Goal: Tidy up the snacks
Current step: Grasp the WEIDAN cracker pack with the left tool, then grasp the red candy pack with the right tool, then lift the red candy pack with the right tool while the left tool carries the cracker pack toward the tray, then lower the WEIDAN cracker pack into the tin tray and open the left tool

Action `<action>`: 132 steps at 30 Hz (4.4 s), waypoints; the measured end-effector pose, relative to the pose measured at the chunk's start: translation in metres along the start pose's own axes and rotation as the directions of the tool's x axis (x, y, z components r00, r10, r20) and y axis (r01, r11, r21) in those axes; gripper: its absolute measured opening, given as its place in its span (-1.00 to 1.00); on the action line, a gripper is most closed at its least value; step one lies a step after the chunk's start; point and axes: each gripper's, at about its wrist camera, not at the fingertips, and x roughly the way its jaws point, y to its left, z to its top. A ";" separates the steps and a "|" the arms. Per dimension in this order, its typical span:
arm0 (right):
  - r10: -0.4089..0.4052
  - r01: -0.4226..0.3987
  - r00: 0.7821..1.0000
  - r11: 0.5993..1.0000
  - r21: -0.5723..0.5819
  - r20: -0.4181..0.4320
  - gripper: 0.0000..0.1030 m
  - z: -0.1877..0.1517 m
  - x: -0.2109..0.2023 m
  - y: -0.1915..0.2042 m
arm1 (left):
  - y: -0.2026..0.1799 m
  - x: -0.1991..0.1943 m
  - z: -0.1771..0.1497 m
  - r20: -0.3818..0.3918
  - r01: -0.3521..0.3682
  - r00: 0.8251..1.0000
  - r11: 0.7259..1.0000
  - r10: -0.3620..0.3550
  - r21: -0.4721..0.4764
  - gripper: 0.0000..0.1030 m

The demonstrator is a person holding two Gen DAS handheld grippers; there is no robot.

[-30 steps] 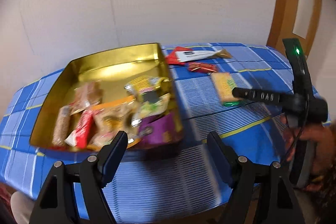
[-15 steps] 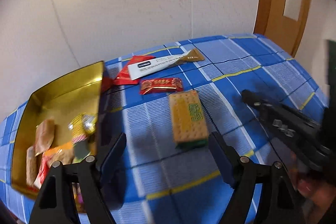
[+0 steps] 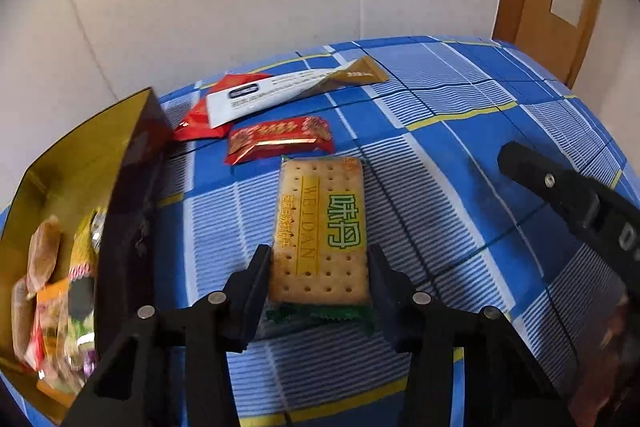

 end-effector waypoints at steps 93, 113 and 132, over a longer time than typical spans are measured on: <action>-0.139 0.146 0.989 0.933 -0.328 0.045 -0.49 -0.036 -0.003 0.078 | 0.077 -0.097 -0.051 0.178 0.082 0.983 0.984 -0.053 -0.156 -0.08; -0.126 0.134 0.991 0.933 -0.333 0.045 -0.49 -0.041 -0.003 0.081 | 0.188 -0.059 -0.013 0.020 0.000 1.000 0.970 0.005 -0.242 -0.08; -0.126 0.131 0.991 0.941 -0.312 0.036 -0.49 -0.042 0.001 0.079 | 0.218 -0.024 -0.013 -0.074 -0.081 0.995 0.957 0.063 -0.278 0.21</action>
